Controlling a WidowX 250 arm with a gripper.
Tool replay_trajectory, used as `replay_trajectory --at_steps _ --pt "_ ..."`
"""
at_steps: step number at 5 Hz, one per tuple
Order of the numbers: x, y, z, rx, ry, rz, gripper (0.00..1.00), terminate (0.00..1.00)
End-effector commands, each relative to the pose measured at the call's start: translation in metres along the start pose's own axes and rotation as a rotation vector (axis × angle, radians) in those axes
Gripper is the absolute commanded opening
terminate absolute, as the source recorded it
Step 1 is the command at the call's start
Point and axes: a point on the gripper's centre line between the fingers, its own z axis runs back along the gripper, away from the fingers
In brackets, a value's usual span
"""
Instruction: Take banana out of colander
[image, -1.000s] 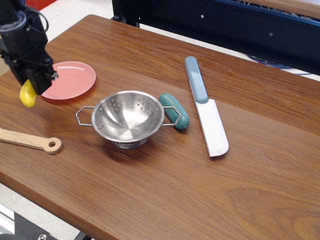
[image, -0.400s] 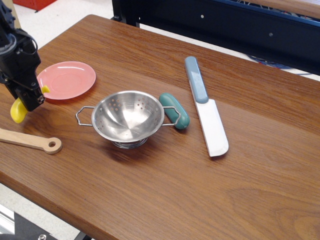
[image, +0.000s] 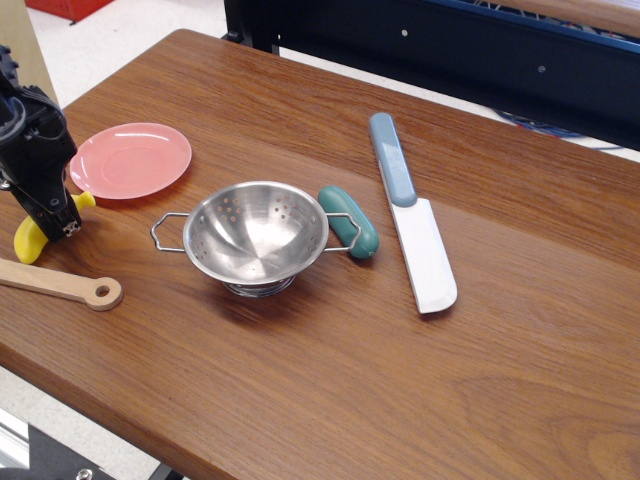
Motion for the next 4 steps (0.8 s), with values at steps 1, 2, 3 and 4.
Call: replay_trajectory --at_steps 1,2,3,4 --pt "0.003 0.003 0.012 0.07 -0.026 -0.004 1.0 0.0" --pt "0.007 0.002 0.019 0.077 -0.039 0.031 1.0 0.0" --pt "0.013 0.0 0.033 0.054 -0.038 0.072 1.0 0.0" --pt "0.02 0.0 0.051 0.018 -0.048 0.12 1.0 1.0"
